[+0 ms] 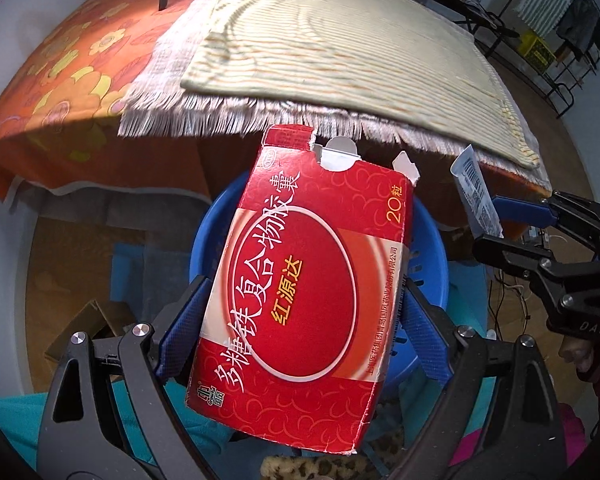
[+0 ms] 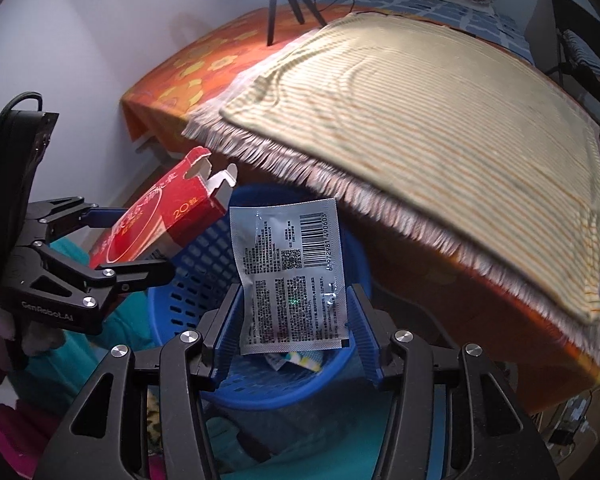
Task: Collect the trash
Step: 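Carry the red box with the left tool while the right tool carries the sachet over the basket, then open both tools to drop the box and sachet into the basket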
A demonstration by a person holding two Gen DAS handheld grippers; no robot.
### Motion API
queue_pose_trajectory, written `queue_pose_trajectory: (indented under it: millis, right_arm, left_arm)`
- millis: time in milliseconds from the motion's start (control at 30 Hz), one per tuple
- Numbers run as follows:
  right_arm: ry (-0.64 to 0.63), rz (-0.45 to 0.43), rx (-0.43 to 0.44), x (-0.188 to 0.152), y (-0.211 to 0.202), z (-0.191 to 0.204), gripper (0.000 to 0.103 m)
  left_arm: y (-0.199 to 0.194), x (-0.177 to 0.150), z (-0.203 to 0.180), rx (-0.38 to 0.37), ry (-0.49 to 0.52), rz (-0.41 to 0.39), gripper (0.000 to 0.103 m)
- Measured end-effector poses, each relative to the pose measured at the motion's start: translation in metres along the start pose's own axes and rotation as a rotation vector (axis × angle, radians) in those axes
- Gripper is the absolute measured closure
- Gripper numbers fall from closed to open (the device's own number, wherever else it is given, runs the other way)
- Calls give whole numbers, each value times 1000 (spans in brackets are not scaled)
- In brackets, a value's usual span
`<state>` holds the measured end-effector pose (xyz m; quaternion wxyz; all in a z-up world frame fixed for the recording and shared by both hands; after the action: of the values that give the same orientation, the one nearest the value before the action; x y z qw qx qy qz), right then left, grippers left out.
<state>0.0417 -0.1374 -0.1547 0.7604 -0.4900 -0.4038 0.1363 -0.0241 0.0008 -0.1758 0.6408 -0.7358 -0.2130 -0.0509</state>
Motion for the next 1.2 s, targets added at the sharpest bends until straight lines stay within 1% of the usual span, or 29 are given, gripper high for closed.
queue_pose_trajectory:
  millis: [267, 500, 833, 1200]
  right_arm:
    - [-24, 11, 0, -5, 5, 13, 51]
    - [-34, 22, 1, -8, 10, 20, 49]
    - [-21, 39, -6, -9, 18, 19, 46]
    - [-8, 46, 1, -12, 18, 19, 46]
  left_arm:
    - [0, -9, 2, -6, -9, 7, 10]
    - [1, -10, 4, -3, -15, 9, 10]
    - [0, -10, 6, -1, -23, 4, 10]
    - [-3, -9, 6, 1, -24, -5, 10]
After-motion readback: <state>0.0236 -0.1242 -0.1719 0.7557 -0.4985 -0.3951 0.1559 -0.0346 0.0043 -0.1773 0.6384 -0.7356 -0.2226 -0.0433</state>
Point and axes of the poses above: each gripper's, at about its wrist camera, not at the fingertips, and y roughly the way its jaws point, z to its left, x to its top, the point moved 5 cm from there along y, roughly the way its jaws point, and after that the axes turned 2 degrees about -y, right-handed, at the moved point
